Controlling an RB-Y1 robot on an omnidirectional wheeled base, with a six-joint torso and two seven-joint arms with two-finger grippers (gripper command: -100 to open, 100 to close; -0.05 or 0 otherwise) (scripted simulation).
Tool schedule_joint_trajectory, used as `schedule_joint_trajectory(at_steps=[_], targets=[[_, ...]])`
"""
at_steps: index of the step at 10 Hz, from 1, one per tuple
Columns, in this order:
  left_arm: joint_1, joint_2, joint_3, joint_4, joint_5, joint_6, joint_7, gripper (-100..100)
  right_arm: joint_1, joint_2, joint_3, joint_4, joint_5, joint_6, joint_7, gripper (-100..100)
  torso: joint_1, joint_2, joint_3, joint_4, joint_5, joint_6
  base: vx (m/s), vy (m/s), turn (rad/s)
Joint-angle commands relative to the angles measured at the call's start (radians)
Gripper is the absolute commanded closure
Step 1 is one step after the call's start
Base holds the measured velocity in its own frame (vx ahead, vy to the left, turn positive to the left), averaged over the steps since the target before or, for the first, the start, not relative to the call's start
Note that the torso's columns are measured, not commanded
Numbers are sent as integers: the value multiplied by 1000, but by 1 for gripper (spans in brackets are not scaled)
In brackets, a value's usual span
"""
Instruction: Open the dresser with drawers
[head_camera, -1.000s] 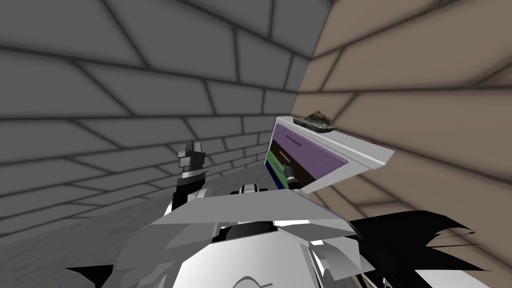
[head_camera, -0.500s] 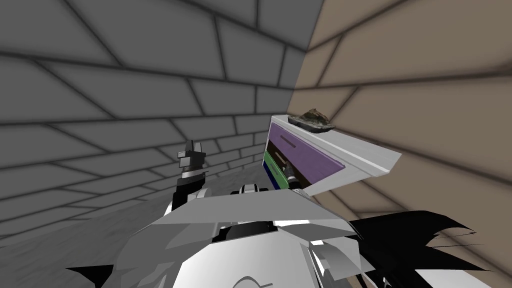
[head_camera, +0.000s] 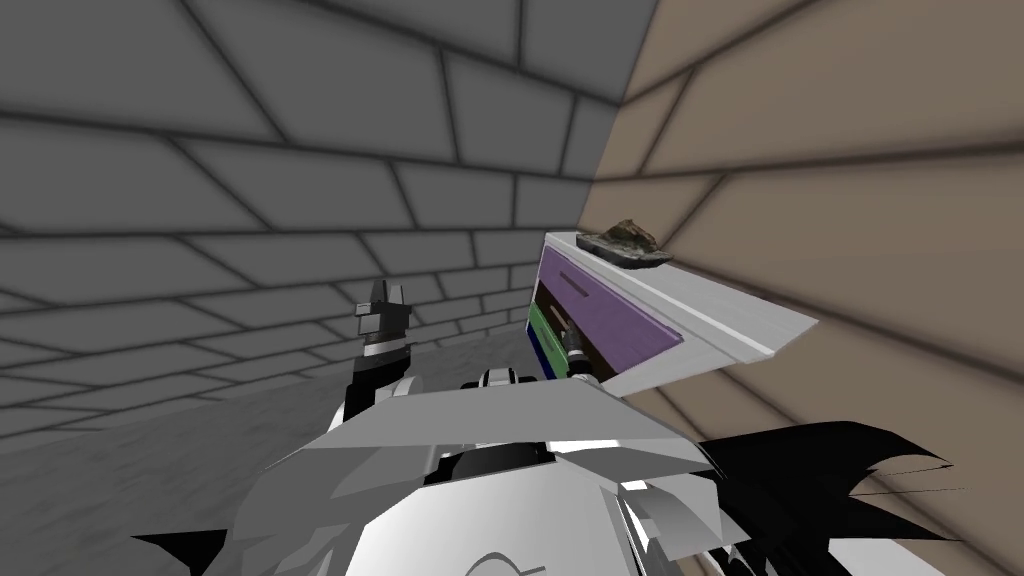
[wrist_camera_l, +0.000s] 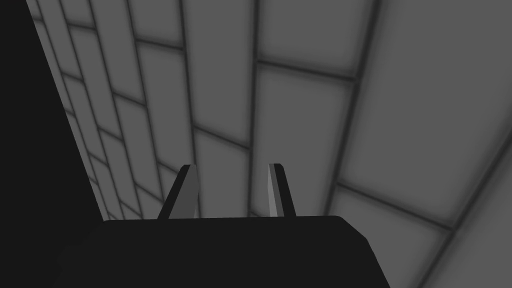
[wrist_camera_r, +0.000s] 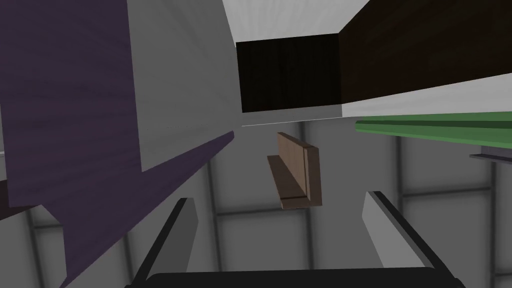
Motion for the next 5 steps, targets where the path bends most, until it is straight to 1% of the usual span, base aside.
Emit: schedule_joint_trajectory(at_steps=[1,2,3,4,5], targets=[[0,0,0,0,0,0,0,0,0,80,-47,1,20,-11,53,-100,-3,1,1,0,-1,-1,-42,-115,168],[0,0,0,0,0,0,0,0,0,87,-47,1,20,-11,53,-100,-4,2,1,1,-1,0,-16,-54,3],[0,0,0,0,0,0,0,0,-1,127,-92,1,39,-22,105,-100,-1,1,1,0,0,0,-35,-94,279],[0,0,0,0,0,0,0,0,-1,156,-92,1,39,-22,105,-100,-3,2,1,1,-1,-1,-42,-107,127],[0,0,0,0,0,0,0,0,-2,186,-135,2,58,-33,144,-100,-4,3,2,1,-1,0,-85,-147,201]])
